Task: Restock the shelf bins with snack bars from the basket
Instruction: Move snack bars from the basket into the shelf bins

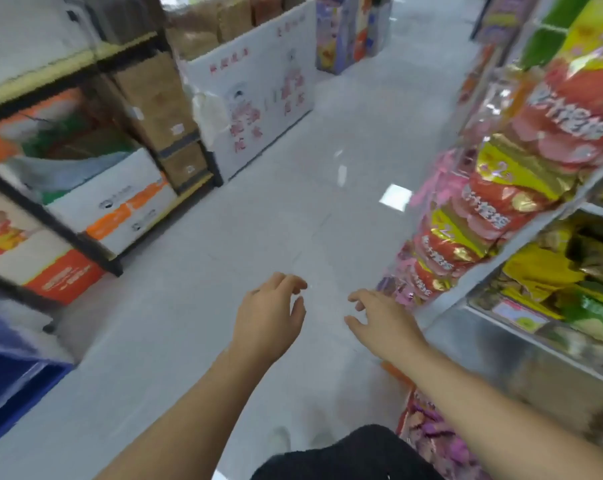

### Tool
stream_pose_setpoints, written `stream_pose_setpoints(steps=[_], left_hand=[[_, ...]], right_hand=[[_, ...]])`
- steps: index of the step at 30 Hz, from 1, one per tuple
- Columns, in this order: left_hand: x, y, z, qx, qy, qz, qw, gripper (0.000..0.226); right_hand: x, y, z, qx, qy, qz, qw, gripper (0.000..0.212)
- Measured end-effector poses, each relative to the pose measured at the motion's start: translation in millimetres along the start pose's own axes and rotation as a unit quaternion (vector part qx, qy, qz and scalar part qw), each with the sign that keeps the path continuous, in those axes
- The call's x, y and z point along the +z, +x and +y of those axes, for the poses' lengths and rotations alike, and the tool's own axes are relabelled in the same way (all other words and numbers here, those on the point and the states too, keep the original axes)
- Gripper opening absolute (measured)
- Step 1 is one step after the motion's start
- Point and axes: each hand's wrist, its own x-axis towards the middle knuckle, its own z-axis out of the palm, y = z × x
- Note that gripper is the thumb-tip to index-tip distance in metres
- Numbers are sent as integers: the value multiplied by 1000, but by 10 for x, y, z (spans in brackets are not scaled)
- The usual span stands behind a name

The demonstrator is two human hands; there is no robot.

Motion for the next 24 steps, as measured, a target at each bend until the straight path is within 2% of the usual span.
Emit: stream_pose_setpoints(steps=[3, 6, 10, 13, 16, 20, 24], left_hand=[[212, 346, 82, 90, -1, -69, 994, 25], [468, 591, 204, 185, 10, -145, 972, 28], [914, 715, 374, 283, 23, -213, 935, 28], [1316, 675, 498, 332, 23, -260, 906, 27], [1819, 568, 573, 373, 31, -299, 878, 29], [2731, 455, 562, 414, 46, -326, 849, 28], [3913, 423, 429, 431, 76, -346, 830, 31]], right_hand=[[69, -54, 226, 102, 59, 15, 993, 36], [215, -216, 467, 196, 95, 47, 975, 28], [504, -594, 776, 320, 154, 89, 930, 24], [829, -898, 1050, 411, 162, 75, 894, 22], [1171, -1131, 1386, 471, 172, 65, 863, 23], [1760, -1262, 1950, 514, 174, 83, 836, 35], [2583, -1199, 2611, 549, 186, 90, 810, 30]])
